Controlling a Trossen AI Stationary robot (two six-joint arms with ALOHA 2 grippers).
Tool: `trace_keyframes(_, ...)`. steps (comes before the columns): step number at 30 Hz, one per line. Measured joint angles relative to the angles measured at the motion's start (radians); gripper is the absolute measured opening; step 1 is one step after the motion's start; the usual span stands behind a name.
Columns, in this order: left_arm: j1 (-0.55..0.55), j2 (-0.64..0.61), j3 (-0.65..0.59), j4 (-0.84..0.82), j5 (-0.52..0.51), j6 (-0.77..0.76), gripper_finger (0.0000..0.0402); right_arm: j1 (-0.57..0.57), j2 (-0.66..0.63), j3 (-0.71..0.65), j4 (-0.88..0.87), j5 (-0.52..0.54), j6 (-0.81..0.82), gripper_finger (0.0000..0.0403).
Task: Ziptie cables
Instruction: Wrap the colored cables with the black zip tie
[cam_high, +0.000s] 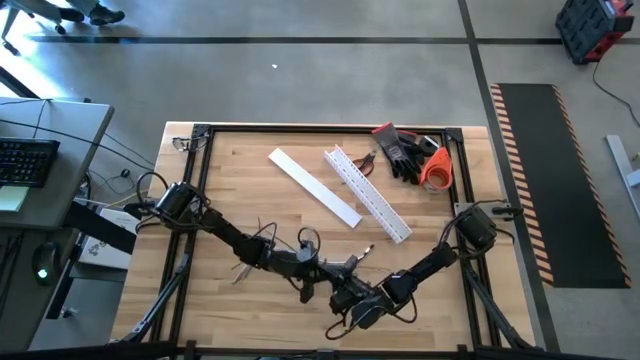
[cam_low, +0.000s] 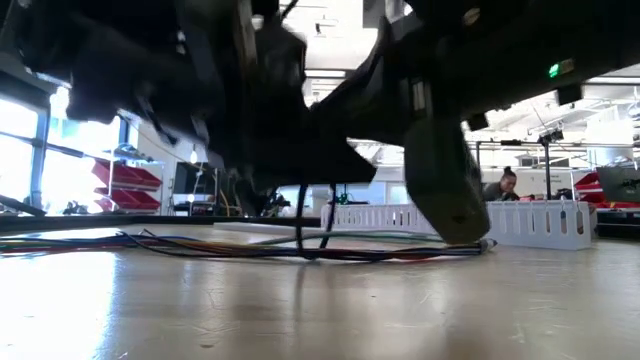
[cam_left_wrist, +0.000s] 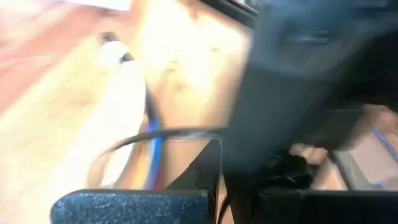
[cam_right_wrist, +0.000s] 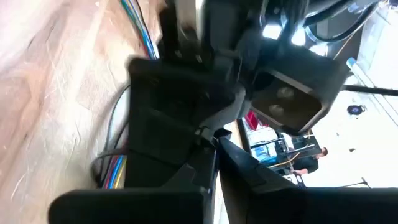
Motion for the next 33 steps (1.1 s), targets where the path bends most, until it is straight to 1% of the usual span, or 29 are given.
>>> trace_keyframes(5,0.003,0.001,-0.06,0.129,-0.004,-0.013,0.0,-0.008,-0.001,0.001,0.007,-0.04,0.016,0.0)
trace_keyframes(9,-0.008,0.001,-0.062,0.13,-0.008,-0.009,0.0,-0.026,-0.002,0.001,0.004,-0.068,0.052,0.0)
trace_keyframes(13,-0.016,0.001,-0.061,0.133,-0.009,0.0,0.0,-0.041,-0.002,0.002,0.004,-0.072,0.094,0.0003)
trace_keyframes(15,-0.023,0.001,-0.061,0.136,-0.011,0.0,0.0,-0.044,-0.002,0.002,0.003,-0.079,0.101,0.0013)
trace_keyframes(17,-0.025,0.001,-0.06,0.138,-0.007,0.0,0.0,-0.048,-0.002,0.002,-0.002,-0.078,0.098,0.0033)
trace_keyframes(21,-0.033,0.001,-0.059,0.136,-0.006,-0.001,0.0,-0.052,-0.002,0.002,-0.013,-0.076,0.098,0.0087)
trace_keyframes(23,-0.033,0.001,-0.059,0.135,-0.007,0.001,0.0,-0.052,-0.002,0.002,-0.016,-0.055,0.098,0.0113)
trace_keyframes(25,-0.035,0.001,-0.059,0.14,-0.012,0.003,0.0,-0.052,-0.002,0.002,-0.024,-0.01,0.098,0.0131)
trace_keyframes(27,-0.035,0.001,-0.059,0.142,-0.011,0.004,0.0,-0.052,-0.001,0.002,-0.042,0.016,0.098,0.0141)
trace_keyframes(29,-0.035,0.001,-0.059,0.143,-0.011,0.004,0.0,-0.052,-0.001,0.002,-0.049,0.017,0.098,0.0144)
trace_keyframes(33,-0.036,0.001,-0.059,0.143,-0.008,0.0,0.0,-0.061,-0.001,0.002,-0.074,0.017,0.14,0.0135)
